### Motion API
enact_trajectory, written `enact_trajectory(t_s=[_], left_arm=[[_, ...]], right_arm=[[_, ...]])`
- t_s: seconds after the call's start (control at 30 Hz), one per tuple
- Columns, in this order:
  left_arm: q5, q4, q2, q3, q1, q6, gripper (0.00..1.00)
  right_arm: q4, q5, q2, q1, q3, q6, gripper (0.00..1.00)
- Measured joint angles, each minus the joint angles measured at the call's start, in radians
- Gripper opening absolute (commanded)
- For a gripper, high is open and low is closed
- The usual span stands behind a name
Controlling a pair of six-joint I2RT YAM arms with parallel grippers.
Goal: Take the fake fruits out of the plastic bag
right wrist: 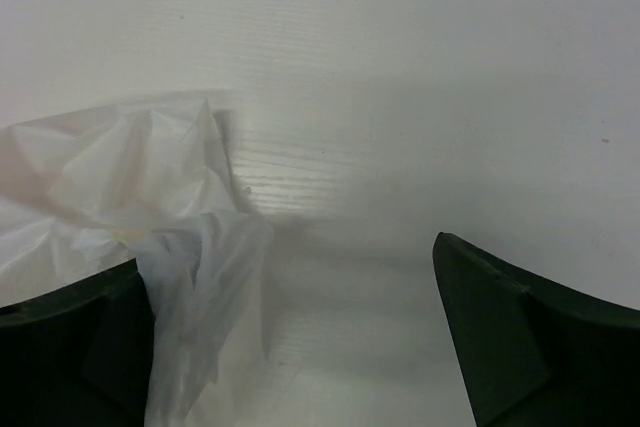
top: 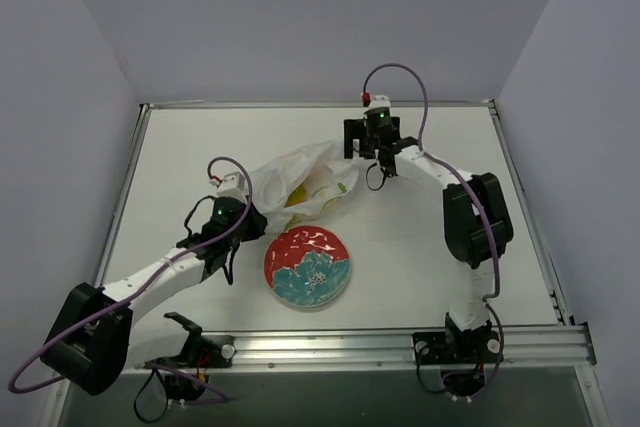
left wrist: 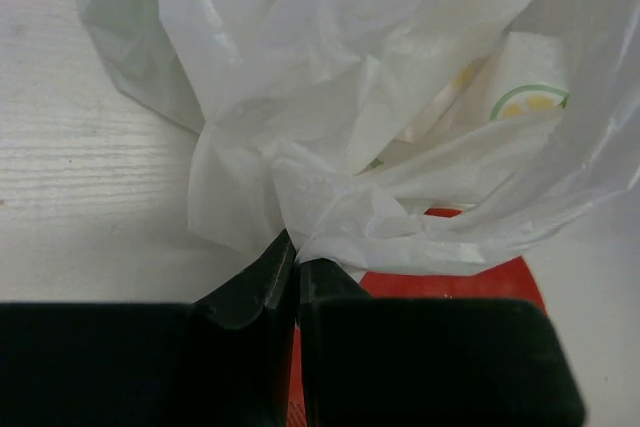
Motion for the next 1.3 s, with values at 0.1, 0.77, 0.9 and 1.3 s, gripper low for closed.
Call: enact_trajectory(t_s=[0.1,0.77,0.9,1.3], left_arm=[[0.014,0.0,-0.004,0.026,0.0,-0.005,0.04],[0.026,-0.172,-0.084,0.135,0.0,-0.012,0.74],[-0.005,-0.324,-0.177,0.234,-0.001,0.007,0.83],[-0.081,-0.66,0.021,0.882,-0.008,0.192,0.97]], right_arm=[[-0.023,0.002,-0.158,0.018,-0.077,0.005,0.97],[0.178,-0.022,-0.576,0.11,-0.642,0.343,0.89],[0.27,-0.09,-0.493,0.08,-0.641,0.37,0.78],[0.459,-0.237,-0.345,0.053,-0.641,0.449,0.21]])
